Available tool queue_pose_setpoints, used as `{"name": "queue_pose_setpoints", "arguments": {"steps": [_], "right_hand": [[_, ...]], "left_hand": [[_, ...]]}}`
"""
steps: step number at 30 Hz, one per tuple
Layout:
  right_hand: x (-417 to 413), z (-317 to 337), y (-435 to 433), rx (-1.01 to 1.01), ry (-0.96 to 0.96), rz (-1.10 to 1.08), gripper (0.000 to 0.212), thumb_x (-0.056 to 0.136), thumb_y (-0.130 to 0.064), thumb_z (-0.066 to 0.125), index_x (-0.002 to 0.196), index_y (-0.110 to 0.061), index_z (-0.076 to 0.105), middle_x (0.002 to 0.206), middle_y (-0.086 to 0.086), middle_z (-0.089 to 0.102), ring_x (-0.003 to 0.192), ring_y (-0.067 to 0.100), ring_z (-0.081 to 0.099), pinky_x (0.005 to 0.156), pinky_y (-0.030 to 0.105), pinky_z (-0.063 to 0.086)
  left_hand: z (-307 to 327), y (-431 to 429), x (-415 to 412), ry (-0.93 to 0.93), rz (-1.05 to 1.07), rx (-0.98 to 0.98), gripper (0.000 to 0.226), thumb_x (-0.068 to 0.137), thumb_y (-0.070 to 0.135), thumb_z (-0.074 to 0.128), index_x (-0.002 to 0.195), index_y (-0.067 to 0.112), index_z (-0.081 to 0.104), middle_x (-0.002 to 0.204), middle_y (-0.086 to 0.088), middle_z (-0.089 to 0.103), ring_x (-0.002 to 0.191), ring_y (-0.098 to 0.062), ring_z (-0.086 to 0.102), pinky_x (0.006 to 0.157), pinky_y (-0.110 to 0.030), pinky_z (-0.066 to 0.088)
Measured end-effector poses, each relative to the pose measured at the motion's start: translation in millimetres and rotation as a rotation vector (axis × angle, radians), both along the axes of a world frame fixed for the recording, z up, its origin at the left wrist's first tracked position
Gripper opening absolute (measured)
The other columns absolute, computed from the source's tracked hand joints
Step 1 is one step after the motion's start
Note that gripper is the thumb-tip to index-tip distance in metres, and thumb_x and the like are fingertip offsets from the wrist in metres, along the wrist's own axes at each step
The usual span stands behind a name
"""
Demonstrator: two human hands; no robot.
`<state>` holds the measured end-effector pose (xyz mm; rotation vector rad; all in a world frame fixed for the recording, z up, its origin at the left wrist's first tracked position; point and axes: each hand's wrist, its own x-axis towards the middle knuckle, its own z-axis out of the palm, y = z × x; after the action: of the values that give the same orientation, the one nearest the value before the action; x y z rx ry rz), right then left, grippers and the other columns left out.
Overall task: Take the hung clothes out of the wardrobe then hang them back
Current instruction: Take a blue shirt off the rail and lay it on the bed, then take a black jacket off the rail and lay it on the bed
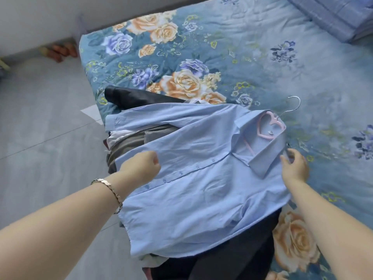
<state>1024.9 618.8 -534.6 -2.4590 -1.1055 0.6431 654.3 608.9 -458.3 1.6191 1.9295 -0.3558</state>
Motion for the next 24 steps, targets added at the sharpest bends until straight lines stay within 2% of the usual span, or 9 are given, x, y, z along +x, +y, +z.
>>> {"name": "queue_pose_setpoints", "arguments": {"steps": [2,6,9,12,15,16,18,21,24], "right_hand": [[2.0,-4.7,-0.9,-0.088,-0.089,0.032,0.047,0.089,-0.02,0.06,0.134,-0.015,0.045,0.14,0.014,0.04,0.126,0.036,0.038,0.1,0.045,0.034],[-43.2,0.9,-6.4,-0.163,-0.105,0.264,0.053,0.088,-0.004,0.051,0.139,-0.013,0.039,0.142,0.015,0.035,0.127,0.035,0.036,0.102,0.039,0.032],[-105.8,17.5,-11.0,-0.205,0.046,0.487,0.043,0.087,0.001,0.044,0.129,-0.009,0.049,0.134,0.014,0.047,0.123,0.031,0.043,0.097,0.036,0.037],[-174.7,49.7,-13.8,-0.408,0.072,0.745,0.035,0.087,-0.008,0.044,0.119,-0.013,0.057,0.125,0.007,0.057,0.117,0.027,0.051,0.091,0.03,0.042],[-241.6,93.2,-22.2,-0.616,-0.001,1.003,0.016,0.089,-0.012,0.043,0.088,-0.007,0.059,0.087,0.008,0.057,0.088,0.029,0.052,0.064,0.026,0.041],[-264.5,109.9,-27.0,-0.628,-0.038,1.074,0.018,0.089,-0.011,0.042,0.072,-0.008,0.05,0.074,0.007,0.05,0.081,0.027,0.047,0.055,0.025,0.036],[-310.5,146.0,-38.7,-0.596,-0.1,1.202,0.027,0.089,-0.01,0.042,0.062,-0.011,0.038,0.07,0.006,0.045,0.079,0.025,0.043,0.05,0.025,0.03],[-388.0,199.7,-64.6,-0.442,-0.108,1.39,0.021,0.089,-0.009,0.042,0.07,-0.016,0.049,0.087,0.001,0.055,0.081,0.024,0.05,0.058,0.024,0.033],[-474.2,248.2,-100.8,-0.313,-0.107,1.516,0.017,0.083,-0.013,0.044,0.08,-0.009,0.061,0.09,0.013,0.063,0.091,0.031,0.062,0.068,0.027,0.048]], "left_hand": [[-4.0,1.8,0.5,0.011,-0.007,-0.003,0.018,0.092,0.02,0.039,0.096,0.02,0.056,0.098,0.002,0.061,0.089,-0.021,0.056,0.07,-0.028,0.041],[1.8,-2.5,-6.9,0.014,0.013,-0.002,0.016,0.092,0.021,0.039,0.096,0.02,0.055,0.097,0.002,0.06,0.087,-0.021,0.055,0.072,-0.029,0.042],[15.1,-12.1,-19.0,0.019,0.04,0.022,0.015,0.092,0.022,0.039,0.095,0.023,0.054,0.096,0.003,0.057,0.087,-0.021,0.052,0.07,-0.026,0.039],[37.3,-26.3,-38.2,0.007,0.064,0.061,0.019,0.092,0.022,0.039,0.099,0.021,0.056,0.1,0.002,0.06,0.089,-0.023,0.055,0.069,-0.027,0.039],[68.0,-51.1,-65.9,-0.005,0.108,0.097,0.018,0.092,0.021,0.038,0.096,0.021,0.055,0.096,0.002,0.058,0.085,-0.022,0.054,0.064,-0.027,0.037],[78.9,-62.1,-78.2,-0.009,0.124,0.111,0.017,0.092,0.021,0.038,0.095,0.021,0.055,0.095,0.002,0.058,0.085,-0.022,0.054,0.062,-0.027,0.036],[100.6,-89.0,-109.5,0.001,0.165,0.133,0.014,0.093,0.023,0.039,0.093,0.022,0.053,0.098,0.001,0.059,0.085,-0.022,0.053,0.063,-0.027,0.036],[133.5,-138.1,-172.6,0.051,0.275,0.147,0.014,0.093,0.024,0.038,0.096,0.024,0.052,0.112,-0.001,0.06,0.098,-0.024,0.056,0.072,-0.028,0.039],[171.5,-195.0,-244.8,0.1,0.429,0.181,0.019,0.093,0.023,0.038,0.103,0.022,0.054,0.121,-0.003,0.058,0.109,-0.026,0.055,0.08,-0.029,0.042]]}}
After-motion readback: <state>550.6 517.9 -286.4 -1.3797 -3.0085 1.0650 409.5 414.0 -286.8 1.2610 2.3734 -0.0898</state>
